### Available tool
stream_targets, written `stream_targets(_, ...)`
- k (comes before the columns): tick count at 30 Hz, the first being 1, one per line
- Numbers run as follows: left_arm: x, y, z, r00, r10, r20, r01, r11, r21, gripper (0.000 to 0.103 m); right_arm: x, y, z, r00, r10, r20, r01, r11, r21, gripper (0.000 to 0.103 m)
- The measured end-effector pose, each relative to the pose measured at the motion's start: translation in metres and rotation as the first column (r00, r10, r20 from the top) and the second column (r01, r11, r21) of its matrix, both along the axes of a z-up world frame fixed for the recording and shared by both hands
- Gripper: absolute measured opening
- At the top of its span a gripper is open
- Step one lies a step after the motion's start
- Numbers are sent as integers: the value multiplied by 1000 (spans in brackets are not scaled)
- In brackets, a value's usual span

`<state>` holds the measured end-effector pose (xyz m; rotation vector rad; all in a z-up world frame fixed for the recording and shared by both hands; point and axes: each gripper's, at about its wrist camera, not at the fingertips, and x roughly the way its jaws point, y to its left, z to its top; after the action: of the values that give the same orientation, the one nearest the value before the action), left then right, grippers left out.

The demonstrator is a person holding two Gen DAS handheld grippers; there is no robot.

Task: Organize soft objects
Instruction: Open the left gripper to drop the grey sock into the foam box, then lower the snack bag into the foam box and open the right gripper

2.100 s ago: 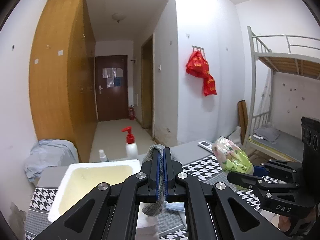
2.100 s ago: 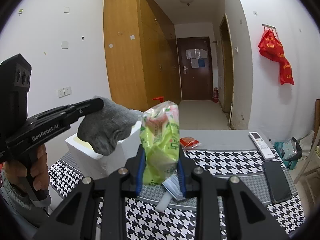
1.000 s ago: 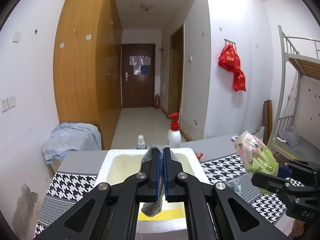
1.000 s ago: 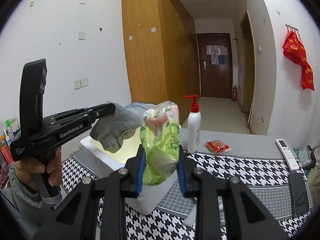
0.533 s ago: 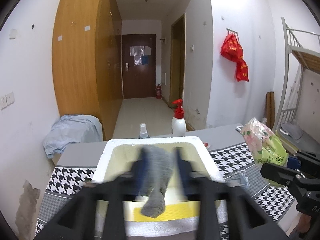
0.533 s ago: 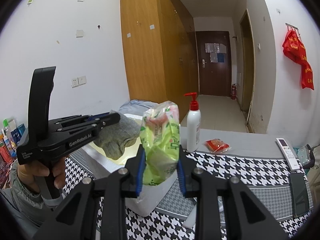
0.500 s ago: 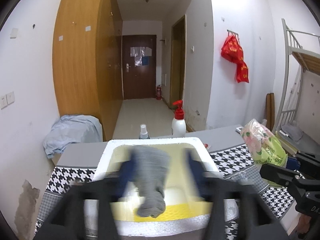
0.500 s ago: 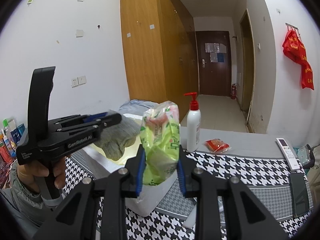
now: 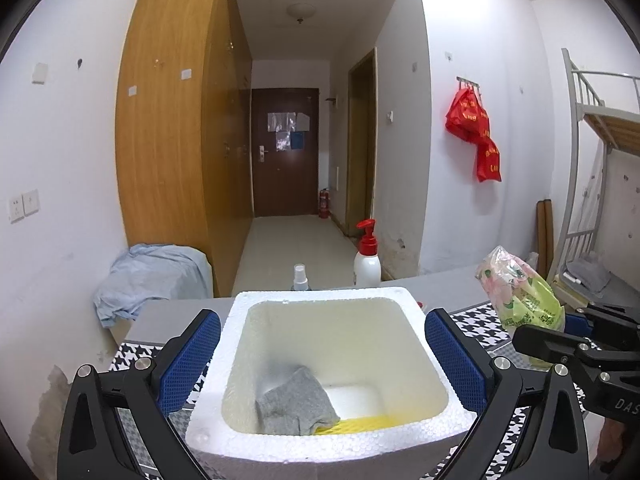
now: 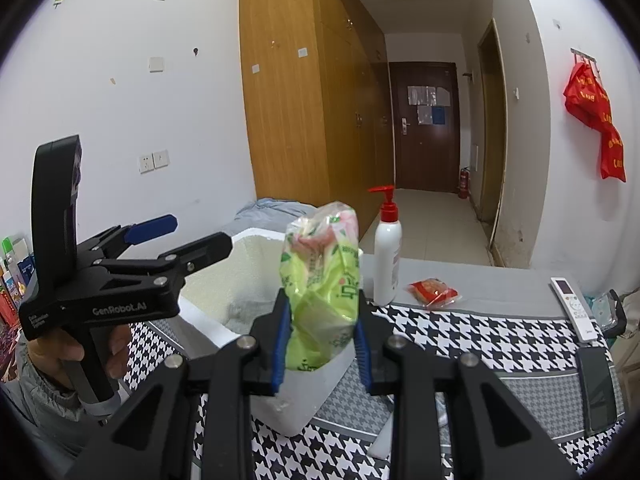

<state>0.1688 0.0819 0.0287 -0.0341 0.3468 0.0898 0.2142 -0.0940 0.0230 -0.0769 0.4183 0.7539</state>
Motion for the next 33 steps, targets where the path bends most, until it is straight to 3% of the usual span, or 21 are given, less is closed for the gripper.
stream_targets(33, -52, 43, 4, 987, 137, 82, -140, 990, 31, 102, 7, 44, -2, 996, 91, -19, -92, 996, -4, 33)
